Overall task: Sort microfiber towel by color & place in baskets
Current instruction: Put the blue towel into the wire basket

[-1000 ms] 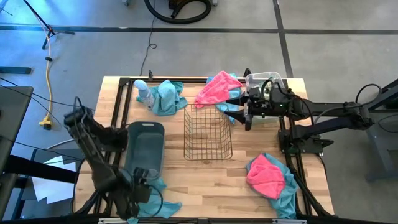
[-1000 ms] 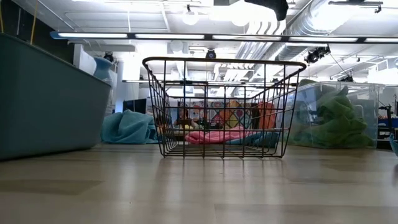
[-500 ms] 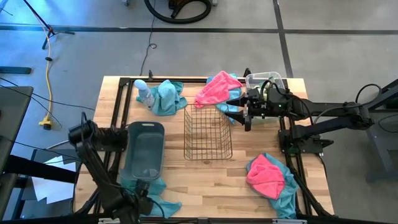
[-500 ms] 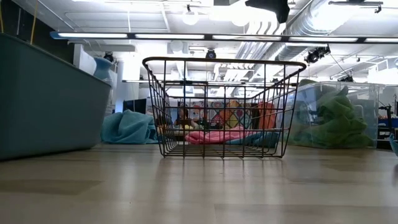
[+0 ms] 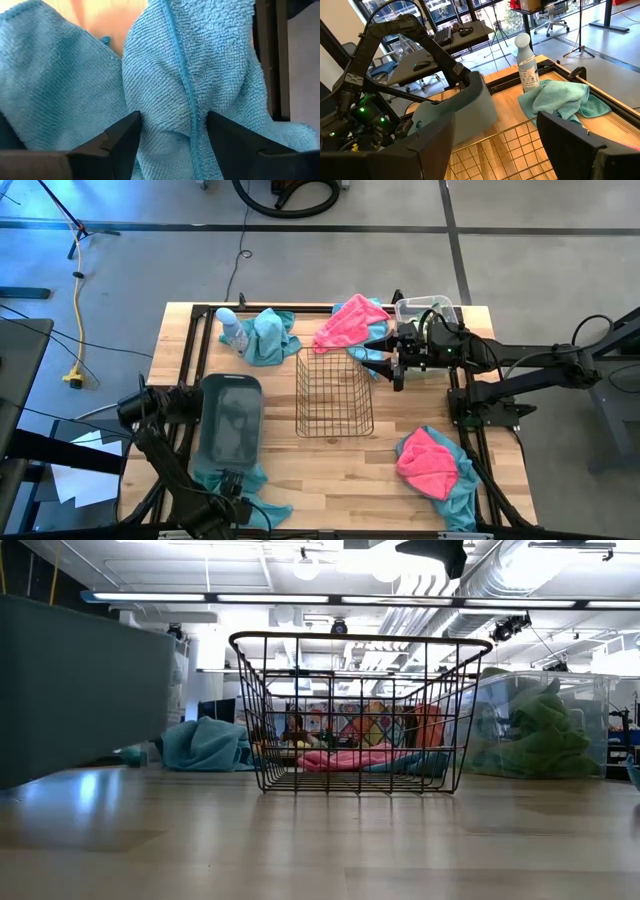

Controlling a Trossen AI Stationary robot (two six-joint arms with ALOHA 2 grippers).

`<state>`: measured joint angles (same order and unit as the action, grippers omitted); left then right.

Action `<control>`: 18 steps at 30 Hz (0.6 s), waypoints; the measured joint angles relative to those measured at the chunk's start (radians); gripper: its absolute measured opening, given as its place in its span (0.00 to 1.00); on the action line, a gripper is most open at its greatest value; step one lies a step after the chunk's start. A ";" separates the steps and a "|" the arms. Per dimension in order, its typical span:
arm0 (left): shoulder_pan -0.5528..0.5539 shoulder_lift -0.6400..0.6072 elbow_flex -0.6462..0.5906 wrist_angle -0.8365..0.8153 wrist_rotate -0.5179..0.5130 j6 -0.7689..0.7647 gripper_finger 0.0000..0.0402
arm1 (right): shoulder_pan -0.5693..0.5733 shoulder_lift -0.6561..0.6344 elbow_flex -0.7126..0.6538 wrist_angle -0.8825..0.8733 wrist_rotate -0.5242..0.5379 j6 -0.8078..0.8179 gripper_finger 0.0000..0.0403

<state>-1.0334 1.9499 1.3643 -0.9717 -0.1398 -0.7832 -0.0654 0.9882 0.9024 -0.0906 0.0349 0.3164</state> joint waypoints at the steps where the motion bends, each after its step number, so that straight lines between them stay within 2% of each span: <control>1: 0.000 0.000 0.000 -0.003 -0.001 0.001 0.52 | 0.000 0.000 0.000 0.000 0.000 0.000 0.69; 10: 0.001 -0.002 0.000 -0.003 0.024 0.001 0.44 | 0.000 0.000 0.000 0.000 0.000 0.000 0.69; 14: 0.001 -0.018 0.000 -0.002 0.026 0.000 0.31 | 0.000 0.000 0.000 0.000 0.000 0.000 0.69; 18: 0.001 -0.038 0.000 -0.002 0.023 -0.005 0.12 | 0.000 0.000 0.000 0.000 0.000 0.000 0.69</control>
<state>-1.0325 1.9117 1.3643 -0.9733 -0.1173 -0.7881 -0.0658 0.9882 0.9024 -0.0902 0.0353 0.3168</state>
